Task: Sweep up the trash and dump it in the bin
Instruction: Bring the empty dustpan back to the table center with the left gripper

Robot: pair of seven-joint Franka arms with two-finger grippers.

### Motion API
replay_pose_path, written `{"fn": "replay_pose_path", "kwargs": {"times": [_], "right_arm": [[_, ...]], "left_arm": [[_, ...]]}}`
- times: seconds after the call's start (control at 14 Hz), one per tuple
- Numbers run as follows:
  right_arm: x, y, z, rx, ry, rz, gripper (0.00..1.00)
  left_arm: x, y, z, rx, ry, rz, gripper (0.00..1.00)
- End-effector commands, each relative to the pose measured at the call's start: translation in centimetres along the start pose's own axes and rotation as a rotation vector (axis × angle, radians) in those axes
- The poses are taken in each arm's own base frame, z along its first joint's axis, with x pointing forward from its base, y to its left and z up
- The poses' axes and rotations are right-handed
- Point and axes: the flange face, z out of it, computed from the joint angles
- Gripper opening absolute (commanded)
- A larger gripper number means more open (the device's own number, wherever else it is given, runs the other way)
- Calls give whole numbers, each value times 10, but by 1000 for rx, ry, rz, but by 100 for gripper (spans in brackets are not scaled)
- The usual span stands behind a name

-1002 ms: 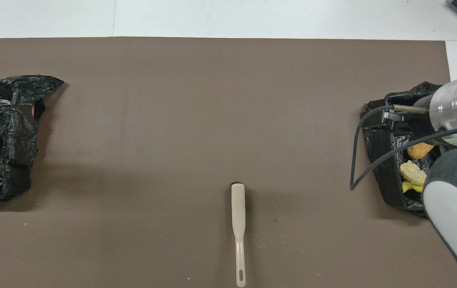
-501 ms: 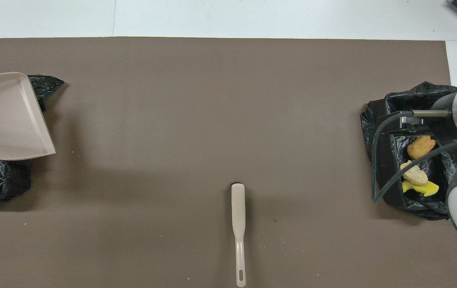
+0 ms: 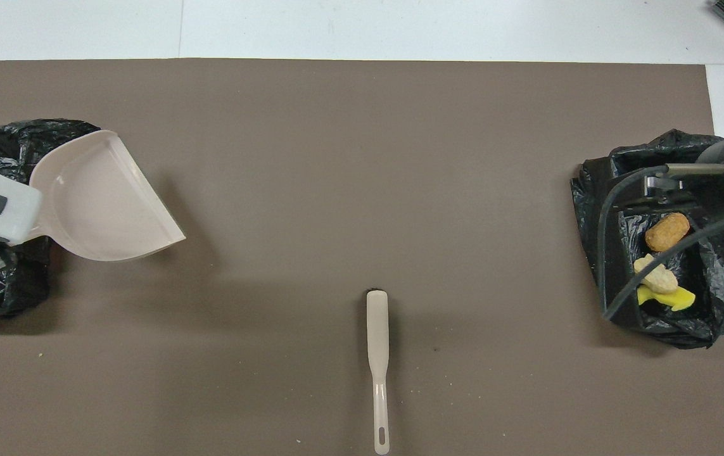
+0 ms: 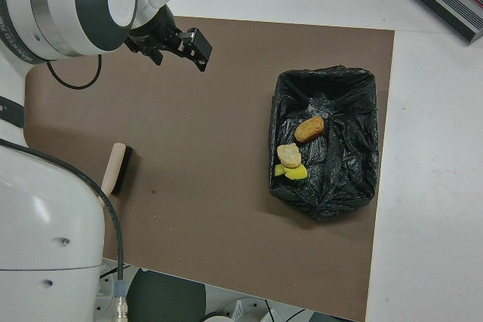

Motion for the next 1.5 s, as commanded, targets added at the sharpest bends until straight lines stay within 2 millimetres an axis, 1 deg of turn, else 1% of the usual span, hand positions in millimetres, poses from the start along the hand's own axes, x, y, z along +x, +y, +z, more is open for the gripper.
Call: {"fn": "replay_pose_path", "kwargs": {"times": [0.0, 0.14, 0.29, 0.43, 0.57, 0.79, 0.86, 0.93, 1.0, 1.15, 1.29, 1.36, 1.43], "right_arm": [[8, 5, -1, 6, -15, -19, 100], [8, 5, -1, 14, -7, -19, 100], [4, 7, 0, 12, -13, -15, 100], [4, 12, 2, 10, -19, -4, 100], [-4, 12, 6, 3, -34, -4, 100], [-6, 10, 8, 2, -37, -4, 100], [-6, 11, 8, 3, -37, -4, 100], [-7, 11, 9, 2, -40, -6, 100], [-9, 11, 11, 0, -44, -8, 100], [-9, 11, 11, 21, -38, 1, 100], [-7, 18, 13, 28, -40, 9, 100], [-5, 17, 12, 34, -23, 10, 100], [-3, 18, 11, 37, -9, 10, 100]], "left_arm": [[26, 35, -3, -32, 50, -92, 0], [62, 63, -8, -60, 85, -156, 0], [104, 98, -16, -46, 114, -223, 0], [141, 126, -15, -73, 151, -300, 0], [173, 151, -17, -114, 198, -385, 0], [212, 183, -28, -185, 272, -493, 0], [228, 195, -30, -201, 284, -537, 0], [242, 202, -36, -212, 302, -582, 0], [258, 210, -37, -233, 310, -610, 0], [278, 211, -37, -299, 341, -672, 0], [289, 212, -36, -370, 384, -723, 0], [298, 214, -29, -386, 385, -746, 0], [301, 215, -27, -403, 407, -757, 0]]}}
